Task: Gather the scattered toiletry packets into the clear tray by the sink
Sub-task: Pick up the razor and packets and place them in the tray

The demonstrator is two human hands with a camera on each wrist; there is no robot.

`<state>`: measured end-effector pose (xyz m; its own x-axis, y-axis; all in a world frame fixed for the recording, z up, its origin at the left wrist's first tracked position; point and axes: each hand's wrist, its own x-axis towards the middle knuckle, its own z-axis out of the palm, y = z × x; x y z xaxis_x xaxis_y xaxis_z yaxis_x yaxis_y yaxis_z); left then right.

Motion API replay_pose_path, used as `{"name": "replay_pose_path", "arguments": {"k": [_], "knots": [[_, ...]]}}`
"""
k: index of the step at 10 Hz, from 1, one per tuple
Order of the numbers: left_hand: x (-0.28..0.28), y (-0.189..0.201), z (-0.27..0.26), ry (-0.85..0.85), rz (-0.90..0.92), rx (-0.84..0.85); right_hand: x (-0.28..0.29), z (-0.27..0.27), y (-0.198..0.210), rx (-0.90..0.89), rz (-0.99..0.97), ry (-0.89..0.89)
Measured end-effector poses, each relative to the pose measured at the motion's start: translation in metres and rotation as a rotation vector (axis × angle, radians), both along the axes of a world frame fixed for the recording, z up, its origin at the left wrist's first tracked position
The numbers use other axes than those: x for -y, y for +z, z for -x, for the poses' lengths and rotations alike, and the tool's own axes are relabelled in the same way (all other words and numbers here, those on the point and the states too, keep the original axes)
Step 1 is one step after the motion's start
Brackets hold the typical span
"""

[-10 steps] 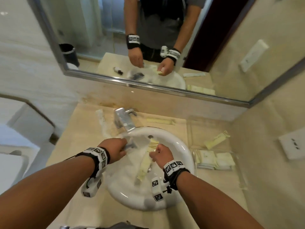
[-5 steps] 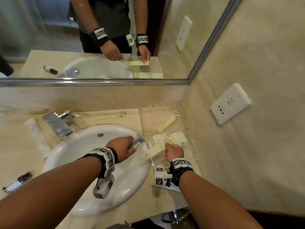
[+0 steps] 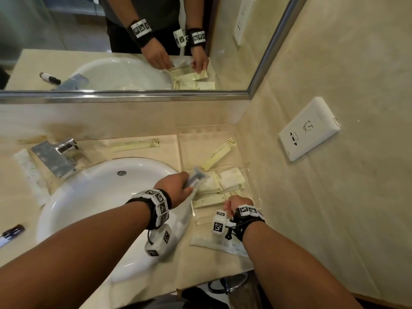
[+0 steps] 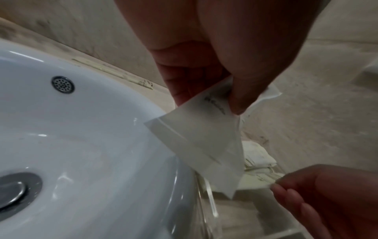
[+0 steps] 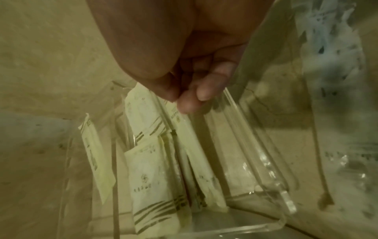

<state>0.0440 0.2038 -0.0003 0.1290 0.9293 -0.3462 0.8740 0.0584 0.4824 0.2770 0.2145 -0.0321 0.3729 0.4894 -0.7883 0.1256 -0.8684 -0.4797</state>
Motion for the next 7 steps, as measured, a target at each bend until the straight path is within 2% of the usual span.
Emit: {"name": "replay_pose_path", "arguments": {"k": [1, 2, 3, 4, 5, 6, 7], "knots": [[0.001, 0.000, 0.003, 0.031, 0.008, -0.008, -0.003, -0.008, 0.002, 0.021, 0.029, 0.249], [0.002, -0.001, 0.007, 0.061, 0.016, -0.017, -0.002, -0.009, 0.014, 0.112, 0.064, 0.420], [0.002, -0.002, 0.007, 0.074, 0.024, -0.025, -0.005, -0.010, -0.002, 0.157, 0.112, 0.626], [0.001, 0.000, 0.006, 0.077, 0.024, -0.025, -0.005, -0.002, 0.010, -0.192, 0.084, 0.219], [0.000, 0.001, 0.002, 0.065, 0.016, -0.018, -0.005, -0.009, 0.006, -0.243, 0.081, 0.207], [-0.002, 0.001, -0.003, 0.040, 0.048, 0.003, -0.005, -0.007, 0.010, -0.125, 0.102, 0.263], [-0.004, 0.001, -0.012, -0.012, 0.077, 0.032, -0.005, 0.002, 0.009, -0.051, -0.058, 0.387]]}}
